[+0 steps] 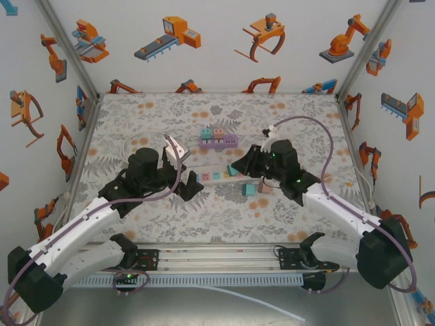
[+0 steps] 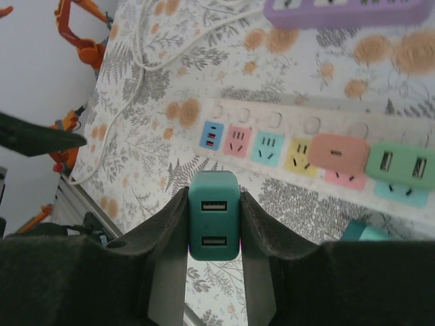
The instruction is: Pull the plug off the socket
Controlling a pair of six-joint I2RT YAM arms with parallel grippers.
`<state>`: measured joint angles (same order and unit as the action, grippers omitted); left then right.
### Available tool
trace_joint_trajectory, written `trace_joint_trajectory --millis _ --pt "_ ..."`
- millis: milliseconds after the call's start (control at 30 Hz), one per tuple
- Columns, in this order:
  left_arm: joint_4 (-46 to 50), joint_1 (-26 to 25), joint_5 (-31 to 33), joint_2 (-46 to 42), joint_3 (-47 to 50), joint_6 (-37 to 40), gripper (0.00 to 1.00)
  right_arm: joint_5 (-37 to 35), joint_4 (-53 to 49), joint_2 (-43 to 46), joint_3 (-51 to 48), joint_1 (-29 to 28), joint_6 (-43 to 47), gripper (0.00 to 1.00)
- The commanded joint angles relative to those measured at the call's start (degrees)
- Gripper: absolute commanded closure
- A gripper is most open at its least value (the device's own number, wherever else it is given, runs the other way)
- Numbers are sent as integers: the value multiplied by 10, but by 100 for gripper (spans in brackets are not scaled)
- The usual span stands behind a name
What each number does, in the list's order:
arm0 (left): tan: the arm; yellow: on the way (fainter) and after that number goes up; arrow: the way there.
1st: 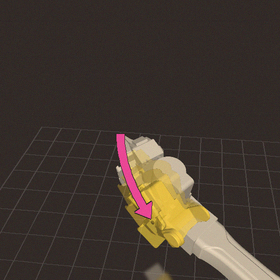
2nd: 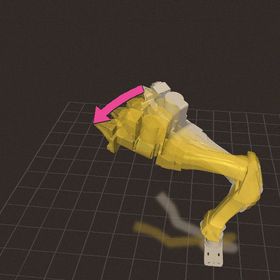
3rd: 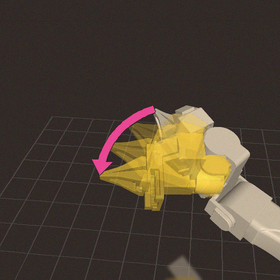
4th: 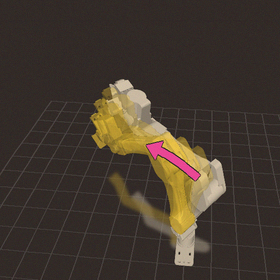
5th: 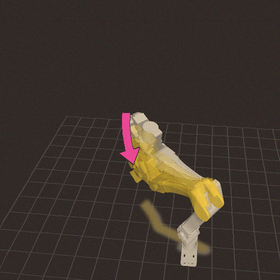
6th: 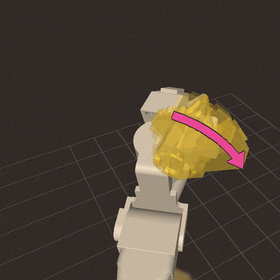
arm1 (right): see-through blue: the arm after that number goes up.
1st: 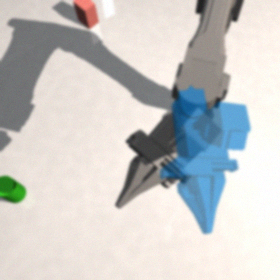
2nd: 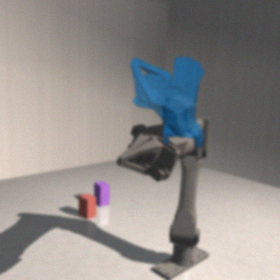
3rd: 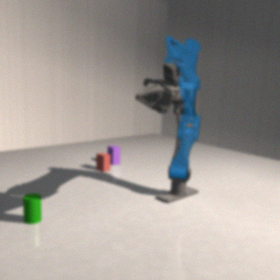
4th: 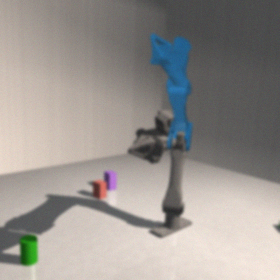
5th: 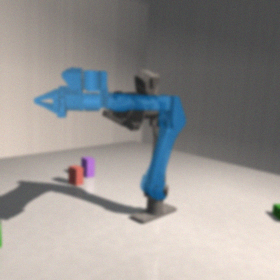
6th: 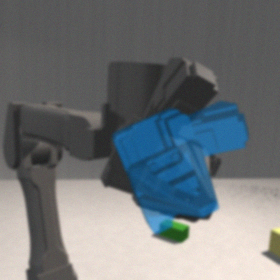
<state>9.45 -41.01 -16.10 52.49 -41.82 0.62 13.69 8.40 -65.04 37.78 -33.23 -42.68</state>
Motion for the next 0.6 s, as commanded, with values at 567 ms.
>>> trace_joint_trajectory --millis 567 --pt "-33 -21 -116 10 13 48 3 -189 109 -111 -81 -101 -209 84"
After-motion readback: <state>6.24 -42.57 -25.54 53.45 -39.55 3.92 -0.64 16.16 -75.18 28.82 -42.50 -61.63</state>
